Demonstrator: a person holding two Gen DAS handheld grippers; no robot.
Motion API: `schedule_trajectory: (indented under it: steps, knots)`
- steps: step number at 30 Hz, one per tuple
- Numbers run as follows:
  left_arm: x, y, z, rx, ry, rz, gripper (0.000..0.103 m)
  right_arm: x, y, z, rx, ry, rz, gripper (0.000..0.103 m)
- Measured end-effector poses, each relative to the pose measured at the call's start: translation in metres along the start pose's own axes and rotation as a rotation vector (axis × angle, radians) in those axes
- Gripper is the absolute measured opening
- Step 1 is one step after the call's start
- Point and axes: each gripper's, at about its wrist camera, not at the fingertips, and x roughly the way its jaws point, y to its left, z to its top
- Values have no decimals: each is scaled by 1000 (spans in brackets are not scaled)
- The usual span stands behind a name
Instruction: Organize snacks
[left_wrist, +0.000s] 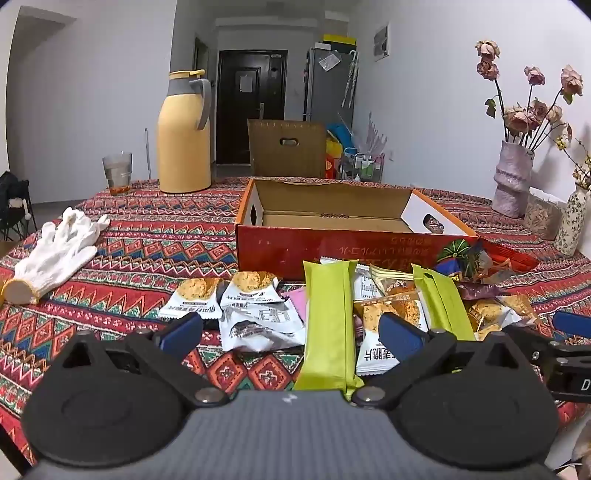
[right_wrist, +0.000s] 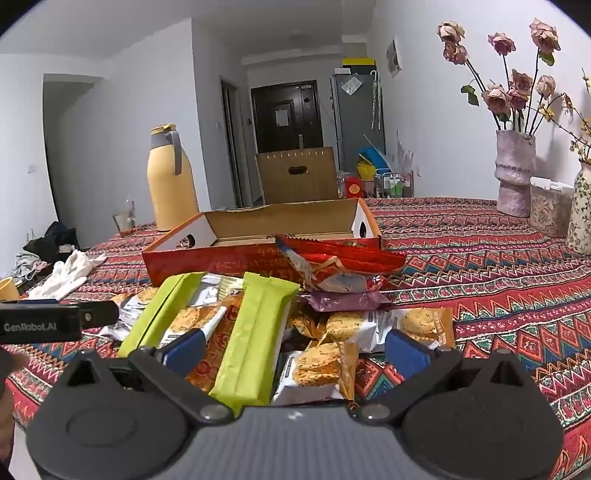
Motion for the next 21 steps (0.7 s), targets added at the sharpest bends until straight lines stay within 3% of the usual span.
schedule_trajectory:
  steps: [4,21]
  knots:
    - [2,4,-5,-32,-11,-28,103,0,2,1,4,-4,-2,103]
    - [6,0,-9,-2,-2,-22,103,9,-4,-2,10,38,-21,103]
